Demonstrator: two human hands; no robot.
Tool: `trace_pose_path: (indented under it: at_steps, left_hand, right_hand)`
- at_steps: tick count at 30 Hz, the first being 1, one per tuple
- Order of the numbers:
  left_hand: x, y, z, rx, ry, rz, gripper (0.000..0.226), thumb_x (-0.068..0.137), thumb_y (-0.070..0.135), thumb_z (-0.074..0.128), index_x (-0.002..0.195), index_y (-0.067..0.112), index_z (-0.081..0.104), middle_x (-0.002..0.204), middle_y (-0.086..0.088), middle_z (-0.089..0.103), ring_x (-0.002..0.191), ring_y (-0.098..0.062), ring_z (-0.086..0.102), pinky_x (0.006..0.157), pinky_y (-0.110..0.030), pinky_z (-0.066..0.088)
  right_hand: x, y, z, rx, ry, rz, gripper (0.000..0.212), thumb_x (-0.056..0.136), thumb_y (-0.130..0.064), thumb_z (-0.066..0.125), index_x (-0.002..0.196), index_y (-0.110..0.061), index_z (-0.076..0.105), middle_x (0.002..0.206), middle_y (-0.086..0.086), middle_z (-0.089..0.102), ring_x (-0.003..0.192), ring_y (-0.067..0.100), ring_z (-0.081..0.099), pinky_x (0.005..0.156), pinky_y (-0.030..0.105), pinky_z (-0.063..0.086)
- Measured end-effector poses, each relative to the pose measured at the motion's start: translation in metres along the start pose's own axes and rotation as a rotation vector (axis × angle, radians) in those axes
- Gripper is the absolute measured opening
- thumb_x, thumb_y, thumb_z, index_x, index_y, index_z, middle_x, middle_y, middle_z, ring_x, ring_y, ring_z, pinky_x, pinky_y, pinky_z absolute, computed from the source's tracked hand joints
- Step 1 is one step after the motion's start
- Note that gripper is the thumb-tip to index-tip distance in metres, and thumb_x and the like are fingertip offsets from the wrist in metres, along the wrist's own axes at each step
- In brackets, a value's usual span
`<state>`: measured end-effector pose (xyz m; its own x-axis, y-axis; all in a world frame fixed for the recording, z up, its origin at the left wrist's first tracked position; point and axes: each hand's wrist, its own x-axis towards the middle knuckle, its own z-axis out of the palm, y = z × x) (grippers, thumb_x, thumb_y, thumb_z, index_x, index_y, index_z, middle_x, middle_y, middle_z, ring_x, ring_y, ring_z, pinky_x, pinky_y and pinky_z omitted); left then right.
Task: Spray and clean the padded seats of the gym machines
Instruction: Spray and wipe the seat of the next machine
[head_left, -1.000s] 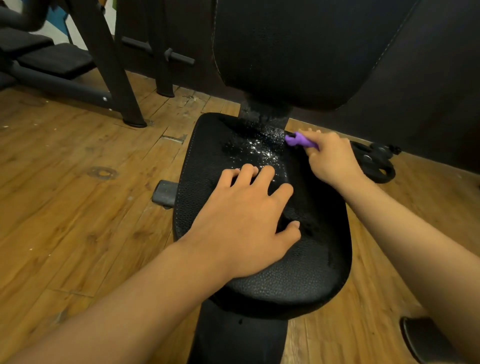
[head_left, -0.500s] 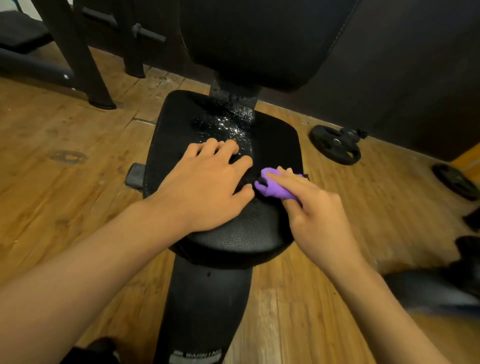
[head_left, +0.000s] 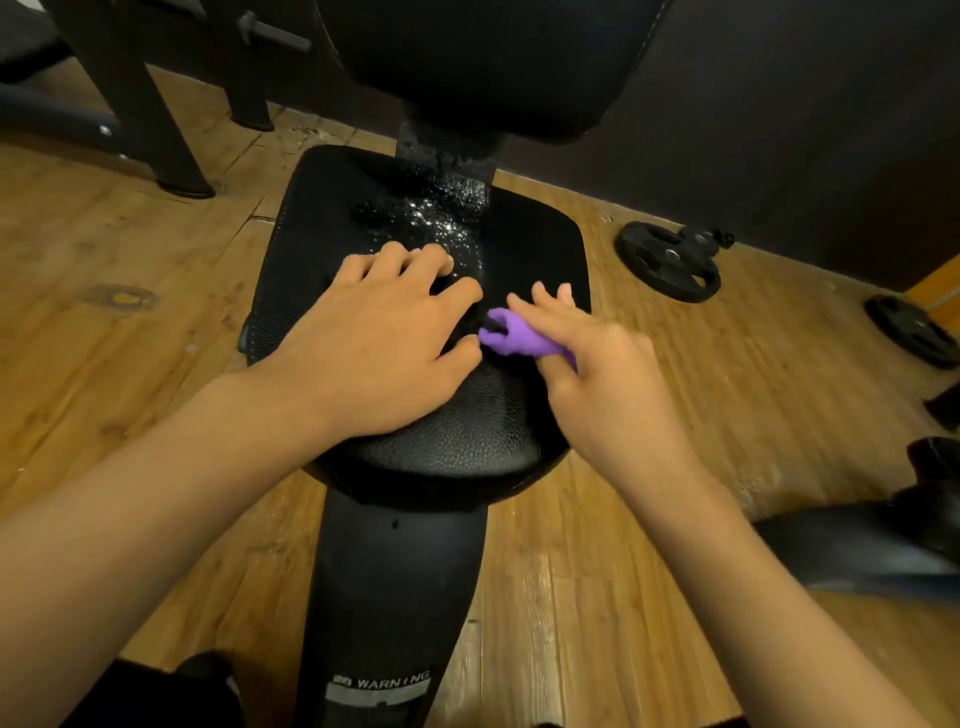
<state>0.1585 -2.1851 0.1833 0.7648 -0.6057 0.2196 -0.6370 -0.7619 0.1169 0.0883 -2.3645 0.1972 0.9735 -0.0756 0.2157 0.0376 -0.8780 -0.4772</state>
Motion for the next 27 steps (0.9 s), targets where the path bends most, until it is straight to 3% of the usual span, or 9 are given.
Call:
trace_pose_path:
  at_steps: [4,9,12,14,22,27]
  left_hand:
    - [0.000,-0.001,-0.001,-0.027,-0.008,-0.004,0.061,0.098,0.052,0.020,0.149,0.027,0.042,0.153,-0.003,0.037,0.137,-0.025,0.036,0.113,-0.046,0.030]
    - [0.002,-0.002,-0.003,-0.053,-0.037,-0.002,0.057,0.101,0.051,0.026,0.152,0.029,0.039,0.154,-0.001,0.034,0.139,-0.023,0.032,0.115,-0.045,0.025]
    - [0.002,-0.003,-0.006,-0.075,-0.068,0.003,0.057,0.101,0.052,0.032,0.154,0.031,0.036,0.156,0.001,0.032,0.141,-0.022,0.030,0.117,-0.044,0.023]
    - [0.003,-0.004,-0.009,-0.080,-0.088,0.021,0.056,0.102,0.051,0.034,0.155,0.031,0.036,0.156,0.001,0.032,0.140,-0.022,0.031,0.117,-0.043,0.024]
    - [-0.001,-0.025,-0.021,-0.159,-0.056,0.142,0.045,0.100,0.039,0.048,0.144,0.028,0.052,0.148,0.005,0.044,0.133,-0.018,0.042,0.114,-0.043,0.032]
    - [-0.010,-0.037,-0.019,-0.187,-0.088,0.164,0.067,0.089,0.066,0.032,0.144,0.033,0.053,0.150,0.006,0.045,0.137,-0.017,0.040,0.115,-0.047,0.034]
  right_hand:
    - [0.068,0.016,0.007,-0.063,-0.011,0.061,0.058,0.098,0.005,0.046,0.145,-0.028,0.050,0.157,0.002,0.039,0.150,0.014,0.023,0.105,0.012,0.006]
    - [0.109,0.024,0.011,-0.049,0.020,0.067,0.051,0.100,0.000,0.045,0.136,-0.034,0.059,0.148,0.002,0.052,0.147,0.017,0.032,0.099,0.008,0.015]
    - [0.093,0.024,0.016,-0.090,0.074,0.020,0.052,0.099,0.000,0.045,0.142,-0.029,0.055,0.148,0.006,0.052,0.147,0.019,0.033,0.119,0.022,0.019]
    - [0.072,0.023,0.017,-0.086,0.084,-0.043,0.054,0.097,0.000,0.046,0.142,-0.027,0.055,0.149,0.005,0.051,0.146,0.017,0.036,0.122,0.036,0.025]
    - [-0.041,-0.004,0.021,0.109,0.156,-0.091,0.048,0.096,0.000,0.054,0.136,-0.025,0.062,0.146,-0.004,0.053,0.143,0.005,0.038,0.123,0.034,0.025]
    - [-0.111,-0.037,0.068,0.226,0.340,-0.101,0.055,0.091,-0.002,0.050,0.141,-0.024,0.055,0.154,-0.006,0.044,0.149,0.009,0.029,0.125,0.036,0.017]
